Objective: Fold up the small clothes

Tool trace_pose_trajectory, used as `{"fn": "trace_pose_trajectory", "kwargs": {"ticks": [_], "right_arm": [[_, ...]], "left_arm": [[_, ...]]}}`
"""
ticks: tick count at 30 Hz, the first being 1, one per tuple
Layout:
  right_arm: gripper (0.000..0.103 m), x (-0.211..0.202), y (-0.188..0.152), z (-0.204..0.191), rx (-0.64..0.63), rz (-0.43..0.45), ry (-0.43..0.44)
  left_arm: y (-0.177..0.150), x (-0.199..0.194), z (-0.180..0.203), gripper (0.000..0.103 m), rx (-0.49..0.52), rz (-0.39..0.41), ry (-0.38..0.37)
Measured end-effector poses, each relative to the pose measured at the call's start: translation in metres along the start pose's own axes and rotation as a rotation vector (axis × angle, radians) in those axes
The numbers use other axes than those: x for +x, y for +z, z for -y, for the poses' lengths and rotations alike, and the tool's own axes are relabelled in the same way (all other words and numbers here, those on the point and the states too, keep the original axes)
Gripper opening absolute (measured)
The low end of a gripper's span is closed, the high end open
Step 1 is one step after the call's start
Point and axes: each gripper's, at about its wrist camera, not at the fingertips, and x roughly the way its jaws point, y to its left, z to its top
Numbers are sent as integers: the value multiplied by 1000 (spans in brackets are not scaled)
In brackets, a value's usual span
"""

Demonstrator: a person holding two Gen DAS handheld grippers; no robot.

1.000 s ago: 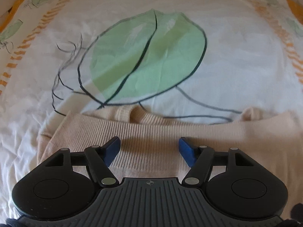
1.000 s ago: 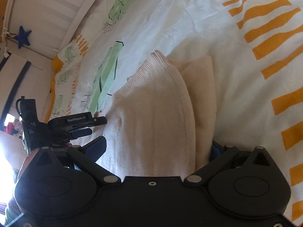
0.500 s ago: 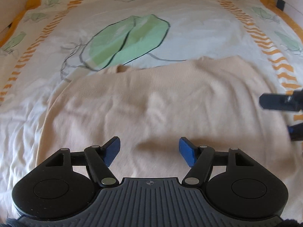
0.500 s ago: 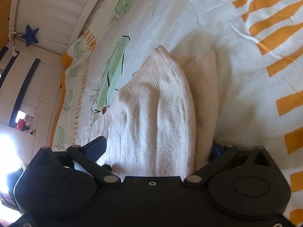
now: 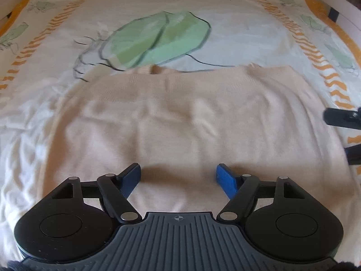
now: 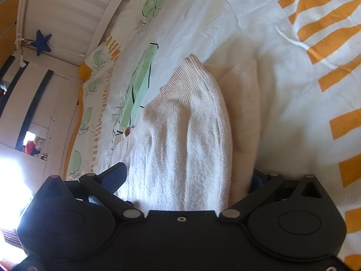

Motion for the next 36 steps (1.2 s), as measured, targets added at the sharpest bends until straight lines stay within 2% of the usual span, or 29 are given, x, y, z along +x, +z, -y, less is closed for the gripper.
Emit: {"fn": "trace_pose_trajectory", "kwargs": {"ticks": [7, 9, 11, 13, 16, 19, 22, 26, 31, 36], "right_arm": [[102, -5, -12, -2, -84, 33, 15], [95, -6, -17, -5, -107, 47, -13], [59, -8, -20, -9, -136, 50, -77], [44, -11, -20, -7, -116, 52, -118], [29, -19, -19, 1, -26, 66, -98], [28, -24, -21, -15, -47, 98, -126], [27, -24, -23, -50, -125, 108, -139], [27, -13, -27, -104, -191, 115, -67], [27, 31, -40, -156, -195, 88, 57], [26, 93, -63, -187, -200, 11, 90]], "left_arm": [[-2, -13, -54, 73, -22, 49, 51], [0, -14, -69, 73, -24, 55, 59], [2, -13, -84, 73, -31, 59, 64], [5, -12, -99, 73, -40, 63, 68], [10, -9, -116, 73, -63, 80, 82], [11, -9, -134, 73, -110, 96, 63], [13, -7, -148, 73, -151, 86, 34], [20, -17, -166, 73, -197, 112, 1], [26, -35, -191, 73, -268, 167, -32], [24, -36, -216, 73, -328, 152, -46]]}}
